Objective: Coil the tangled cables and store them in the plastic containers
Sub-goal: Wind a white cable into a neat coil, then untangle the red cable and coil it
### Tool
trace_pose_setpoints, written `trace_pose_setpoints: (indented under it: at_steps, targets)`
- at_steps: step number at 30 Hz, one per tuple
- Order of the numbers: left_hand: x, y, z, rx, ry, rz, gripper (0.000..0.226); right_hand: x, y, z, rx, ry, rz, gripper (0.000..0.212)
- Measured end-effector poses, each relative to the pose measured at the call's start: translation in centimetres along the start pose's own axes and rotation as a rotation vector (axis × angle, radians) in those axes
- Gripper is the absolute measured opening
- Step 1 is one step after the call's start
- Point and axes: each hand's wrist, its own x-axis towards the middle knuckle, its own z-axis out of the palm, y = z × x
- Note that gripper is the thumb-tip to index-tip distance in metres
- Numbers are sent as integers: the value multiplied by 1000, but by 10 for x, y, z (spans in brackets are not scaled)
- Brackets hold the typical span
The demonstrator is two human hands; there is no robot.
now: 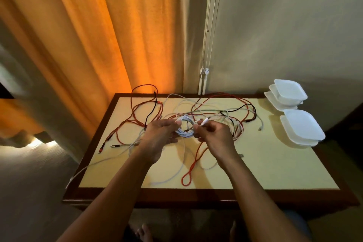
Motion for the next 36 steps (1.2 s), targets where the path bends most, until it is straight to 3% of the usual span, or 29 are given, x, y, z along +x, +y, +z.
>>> trace_pose_setpoints:
  at_steps: [5,8,13,16,20,24,29,33,36]
  targets:
    - [0,-23,-54,82,144,-9,16,7,16,44,-101,-210,18,38]
    - [-1,-43,-89,109,271,-23,19,13,36,76,-223,-286,-4,43]
    - [2,-65,-138,28,441,-120,15,17,58,134,-528,-414,-217,56]
    - [8,-70,-163,-39,482,-132,13,26,71,170,-758,-538,-356,78]
    - [24,-68,-194,-58,563,-167,7,45,74,208,-963,-671,-404,104]
    - [39,-67,-211,-60,581,-176,19,56,84,234,-1076,-738,-514,89]
    - [59,-64,-217,-31,587,-192,22,61,100,218,-1053,-626,-681,67]
    - [72,-65,-214,-42,625,-209,13,66,101,188,-997,-622,-678,65]
    - [82,-70,-214,-50,619,-200,20,72,101,167,-1039,-672,-638,65]
